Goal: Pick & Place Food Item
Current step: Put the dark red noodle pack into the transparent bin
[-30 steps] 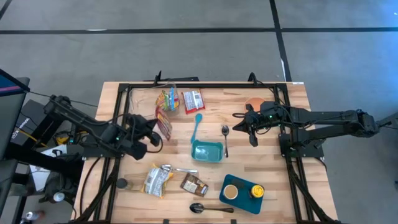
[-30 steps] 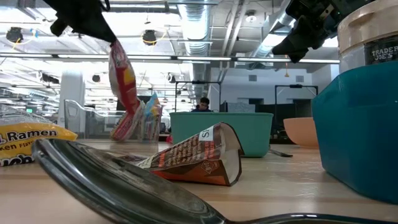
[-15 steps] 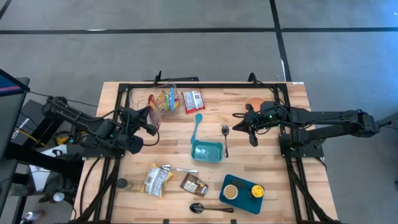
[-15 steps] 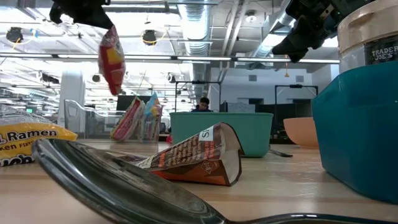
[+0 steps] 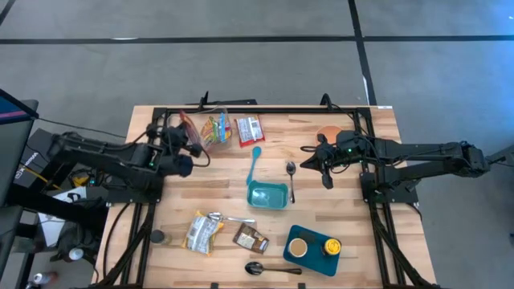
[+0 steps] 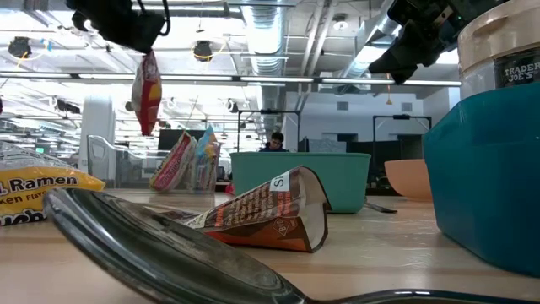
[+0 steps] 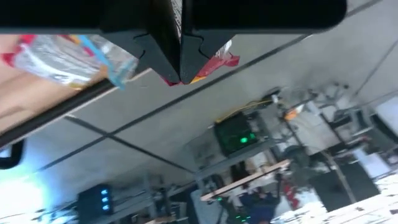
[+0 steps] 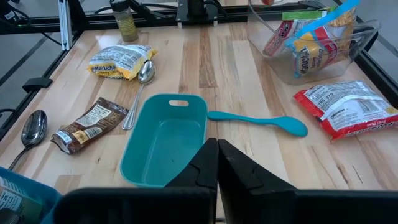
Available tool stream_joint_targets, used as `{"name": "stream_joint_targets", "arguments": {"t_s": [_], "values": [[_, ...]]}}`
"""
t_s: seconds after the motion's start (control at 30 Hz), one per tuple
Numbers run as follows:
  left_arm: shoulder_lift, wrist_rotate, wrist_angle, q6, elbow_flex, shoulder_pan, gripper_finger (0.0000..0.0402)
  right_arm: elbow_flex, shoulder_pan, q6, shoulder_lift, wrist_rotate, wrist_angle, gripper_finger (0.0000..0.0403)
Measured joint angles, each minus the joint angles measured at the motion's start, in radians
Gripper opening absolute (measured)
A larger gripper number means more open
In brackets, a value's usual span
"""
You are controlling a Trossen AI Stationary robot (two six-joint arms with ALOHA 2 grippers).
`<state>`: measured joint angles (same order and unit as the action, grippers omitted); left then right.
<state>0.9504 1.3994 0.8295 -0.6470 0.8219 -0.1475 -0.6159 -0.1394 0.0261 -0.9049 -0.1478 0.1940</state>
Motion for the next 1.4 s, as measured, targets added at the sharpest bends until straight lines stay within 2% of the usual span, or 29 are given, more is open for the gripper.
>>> {"name": "stream_joint_targets", "arguments": {"t_s": [0.3,0.6,1.0,1.3,1.4], "values": [[0.000,-0.046,0.001,0.047,0.000,0.125,0.0000,0.000,0.000,0.002,0.000,0.000,0.000,0.0000],[0.010,-0.083,0.000,0.131,-0.001,0.167,0.0000,0.000,0.000,0.008,0.000,0.000,0.000,0.0000],[0.136,-0.114,-0.048,0.267,-0.001,0.275,0.0000,0.000,0.000,0.008,0.000,0.000,0.005,0.0000],[0.171,-0.118,-0.106,0.276,0.000,0.375,0.0000,0.000,0.000,0.011,0.000,0.000,0.008,0.0000],[0.185,-0.151,-0.125,0.283,0.000,0.406,0.0000,0.000,0.000,0.018,0.000,0.000,0.007,0.0000]]}}
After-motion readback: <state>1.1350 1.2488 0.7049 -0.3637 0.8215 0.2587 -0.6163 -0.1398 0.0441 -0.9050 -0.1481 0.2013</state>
